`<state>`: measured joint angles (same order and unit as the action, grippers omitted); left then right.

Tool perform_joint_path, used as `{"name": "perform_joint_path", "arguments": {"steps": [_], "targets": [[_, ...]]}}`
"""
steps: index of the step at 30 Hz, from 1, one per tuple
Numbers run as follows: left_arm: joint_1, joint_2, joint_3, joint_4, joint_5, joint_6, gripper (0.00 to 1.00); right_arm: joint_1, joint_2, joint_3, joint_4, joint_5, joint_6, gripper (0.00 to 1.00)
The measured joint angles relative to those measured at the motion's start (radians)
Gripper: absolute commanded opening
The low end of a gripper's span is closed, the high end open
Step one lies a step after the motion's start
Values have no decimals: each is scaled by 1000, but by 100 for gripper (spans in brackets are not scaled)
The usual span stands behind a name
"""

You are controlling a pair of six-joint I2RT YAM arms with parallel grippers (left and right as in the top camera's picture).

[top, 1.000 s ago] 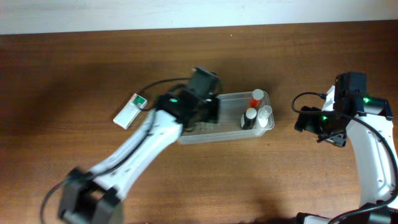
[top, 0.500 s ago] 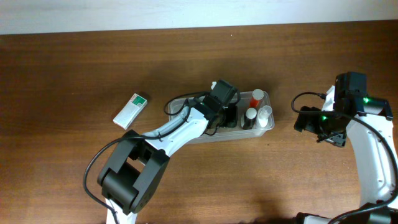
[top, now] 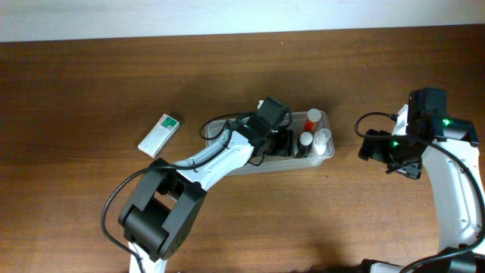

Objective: Pack container
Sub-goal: 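Lower the gold-lidded jar into the container and release it, then grasp the white-and-green Panadol box with the left gripper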

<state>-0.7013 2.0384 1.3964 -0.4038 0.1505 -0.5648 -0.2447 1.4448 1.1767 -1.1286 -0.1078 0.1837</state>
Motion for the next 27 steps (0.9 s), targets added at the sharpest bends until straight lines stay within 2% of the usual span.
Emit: {"name": "perform_joint_path", "arguments": {"steps": [3,4,5,7,8,11,14,16,19,23,27], "targets": [[3,-18,0,-10,-11,19,80,0,0,0,0,0,0,90],[6,-37,0,-18,-22,26,87,0,0,0,0,0,0,90],[14,-69,-1,-28,-39,43,99,0,0,0,0,0,0,90],[37,-151,-1,-59,-74,74,99,0,0,0,0,0,-1,90],[74,-253,-2,-115,-116,96,99,0,0,0,-1,-1,0,90],[176,-411,3,-259,-190,117,99,0,0,0,0,-3,-1,90],[380,-522,7,-372,-275,142,99,0,0,0,0,-4,0,90],[506,-521,9,-434,-285,228,99,0,0,0,0,-7,0,90],[643,-431,8,-462,-216,478,99,0,0,0,0,-8,0,90],[698,-303,8,-463,-119,724,99,0,0,0,0,-9,0,90],[700,-183,7,-444,-73,872,99,0,0,0,0,-11,0,90]]}}
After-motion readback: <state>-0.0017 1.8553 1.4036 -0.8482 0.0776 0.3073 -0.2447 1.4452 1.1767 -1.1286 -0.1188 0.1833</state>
